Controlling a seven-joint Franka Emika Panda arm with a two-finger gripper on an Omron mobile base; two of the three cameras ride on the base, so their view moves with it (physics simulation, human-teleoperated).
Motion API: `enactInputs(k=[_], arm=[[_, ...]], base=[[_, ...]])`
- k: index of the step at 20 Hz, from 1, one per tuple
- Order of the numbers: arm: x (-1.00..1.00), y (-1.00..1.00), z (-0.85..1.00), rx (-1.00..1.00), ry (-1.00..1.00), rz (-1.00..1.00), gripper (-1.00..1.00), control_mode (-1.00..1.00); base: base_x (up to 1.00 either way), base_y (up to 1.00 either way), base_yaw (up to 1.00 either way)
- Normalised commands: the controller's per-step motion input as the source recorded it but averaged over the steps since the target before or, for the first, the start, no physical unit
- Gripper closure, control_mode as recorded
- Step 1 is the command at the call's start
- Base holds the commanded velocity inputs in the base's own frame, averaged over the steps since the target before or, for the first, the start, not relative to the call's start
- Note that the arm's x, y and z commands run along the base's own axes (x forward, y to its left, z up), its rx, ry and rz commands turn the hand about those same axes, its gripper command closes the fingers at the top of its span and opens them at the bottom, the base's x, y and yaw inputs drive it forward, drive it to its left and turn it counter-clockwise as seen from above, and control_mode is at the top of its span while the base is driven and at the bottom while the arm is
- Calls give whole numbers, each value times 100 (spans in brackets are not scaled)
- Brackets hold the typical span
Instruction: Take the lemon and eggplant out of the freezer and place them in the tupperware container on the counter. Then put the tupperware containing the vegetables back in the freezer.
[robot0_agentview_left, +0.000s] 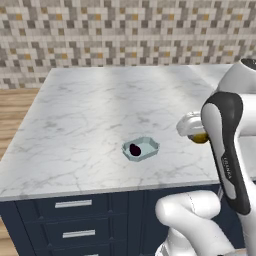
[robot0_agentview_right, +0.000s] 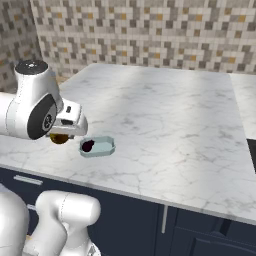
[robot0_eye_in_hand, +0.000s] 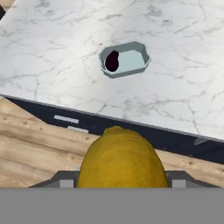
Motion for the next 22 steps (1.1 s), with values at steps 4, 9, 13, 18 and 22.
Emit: enactInputs(k=[4, 9, 13, 18, 22], arm=[[90, 0, -66, -2, 3, 28, 100, -100], [100, 26, -93, -13, 0, 16, 100, -100], [100, 17, -74, -11, 0, 8, 100, -100], [100, 4, -58, -3, 0, 4, 100, -100], [97, 2, -39, 0, 6, 1, 100, -100]], base=[[0, 0, 0], [0, 0, 0], [0, 0, 0], [0, 0, 0], [0, 0, 0]])
